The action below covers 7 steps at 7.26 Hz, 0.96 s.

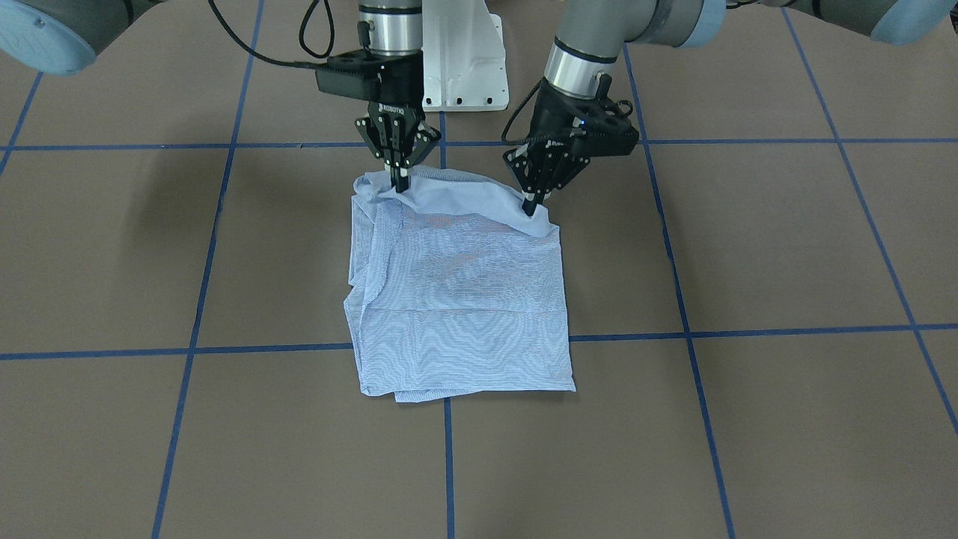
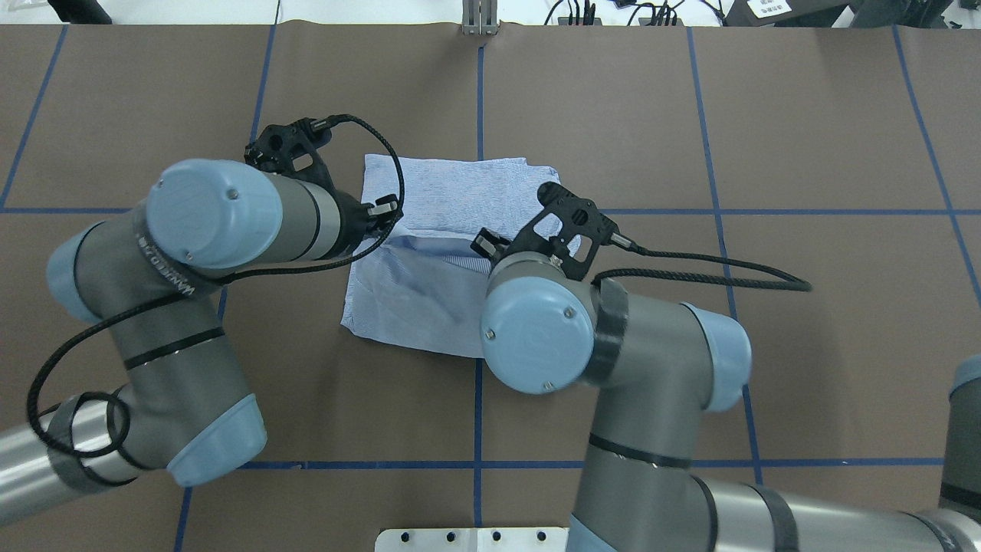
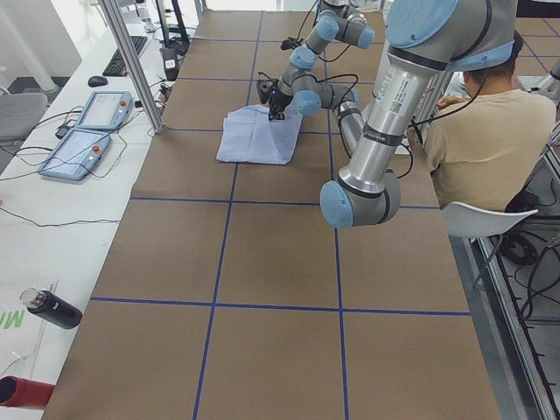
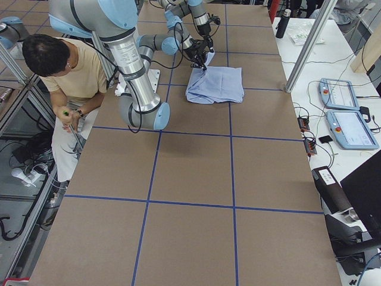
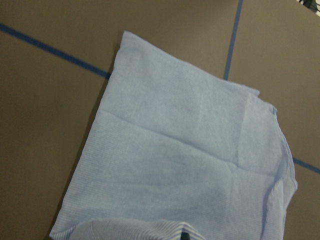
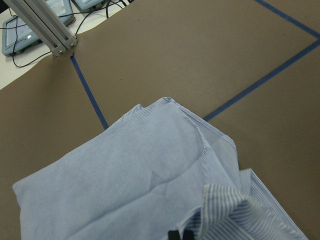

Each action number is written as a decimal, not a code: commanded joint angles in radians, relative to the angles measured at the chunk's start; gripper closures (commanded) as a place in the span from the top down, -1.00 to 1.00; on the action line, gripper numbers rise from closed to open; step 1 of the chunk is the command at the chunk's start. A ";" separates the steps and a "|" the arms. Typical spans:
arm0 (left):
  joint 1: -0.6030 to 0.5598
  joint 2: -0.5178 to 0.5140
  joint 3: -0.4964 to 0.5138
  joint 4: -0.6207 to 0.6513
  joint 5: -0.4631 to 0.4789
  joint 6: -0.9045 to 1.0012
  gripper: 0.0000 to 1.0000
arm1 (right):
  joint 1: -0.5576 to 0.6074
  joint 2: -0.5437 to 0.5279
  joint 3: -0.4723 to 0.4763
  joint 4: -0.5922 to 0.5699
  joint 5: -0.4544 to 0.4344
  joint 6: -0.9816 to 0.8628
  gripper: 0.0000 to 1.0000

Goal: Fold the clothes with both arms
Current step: 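Fold the near edge with both grippers over toward the far edge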

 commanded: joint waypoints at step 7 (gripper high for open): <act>-0.246 -0.256 0.595 -0.297 -0.082 0.333 -1.00 | 0.221 0.192 -0.504 0.313 0.184 -0.204 -0.92</act>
